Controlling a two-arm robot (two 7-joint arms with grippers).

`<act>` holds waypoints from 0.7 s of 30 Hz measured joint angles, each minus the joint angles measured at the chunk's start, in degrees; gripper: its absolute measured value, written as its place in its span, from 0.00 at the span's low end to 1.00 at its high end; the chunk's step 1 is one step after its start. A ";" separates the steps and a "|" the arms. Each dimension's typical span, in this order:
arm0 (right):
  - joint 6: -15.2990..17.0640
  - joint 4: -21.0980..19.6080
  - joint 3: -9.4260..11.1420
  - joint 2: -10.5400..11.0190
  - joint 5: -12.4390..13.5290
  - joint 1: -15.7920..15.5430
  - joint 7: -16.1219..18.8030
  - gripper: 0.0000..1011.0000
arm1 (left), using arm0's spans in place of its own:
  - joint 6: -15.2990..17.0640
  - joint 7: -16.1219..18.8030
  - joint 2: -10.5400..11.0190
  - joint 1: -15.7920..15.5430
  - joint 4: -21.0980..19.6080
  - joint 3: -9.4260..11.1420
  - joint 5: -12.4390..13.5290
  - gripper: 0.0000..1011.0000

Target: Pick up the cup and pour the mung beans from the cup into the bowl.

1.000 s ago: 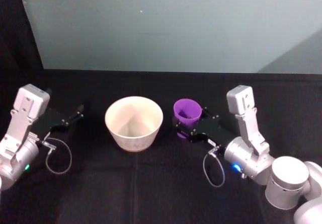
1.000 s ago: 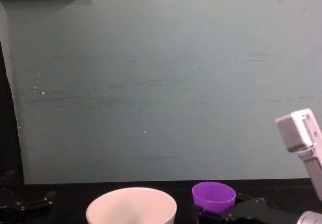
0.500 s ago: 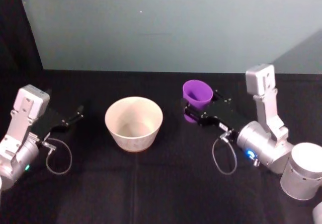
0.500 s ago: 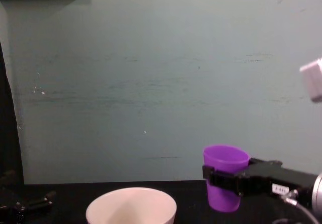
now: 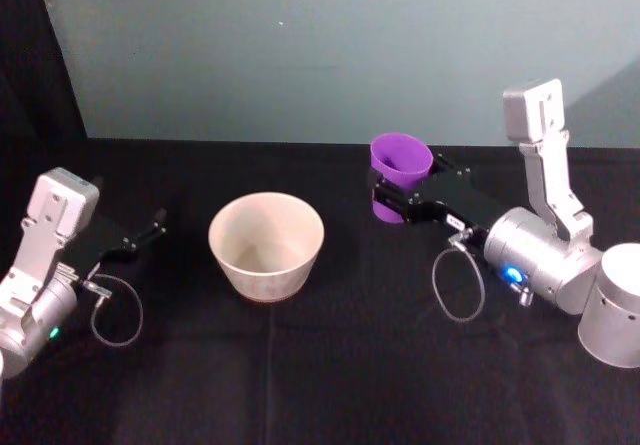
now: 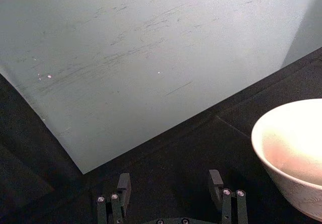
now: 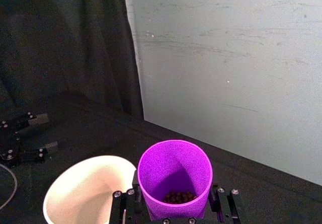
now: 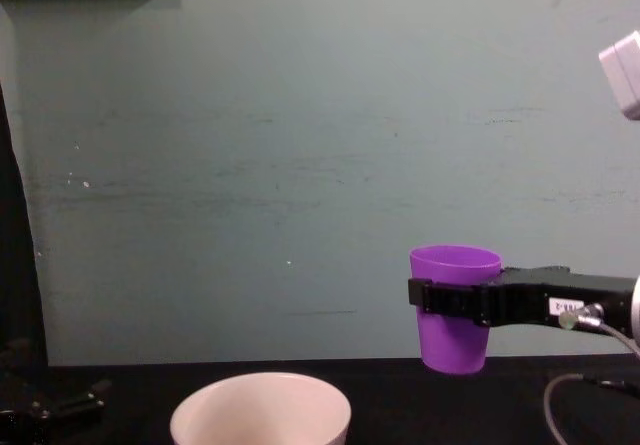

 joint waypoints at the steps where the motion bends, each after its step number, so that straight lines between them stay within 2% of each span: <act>1: 0.43 -0.34 -0.09 0.15 0.09 0.15 -0.11 0.73 | 0.00 0.00 0.00 0.00 0.00 0.00 0.00 1.00; 21: 0.56 -0.35 -0.22 0.16 0.15 0.24 -0.28 0.73 | 0.00 0.00 0.00 0.00 0.00 0.00 0.00 1.00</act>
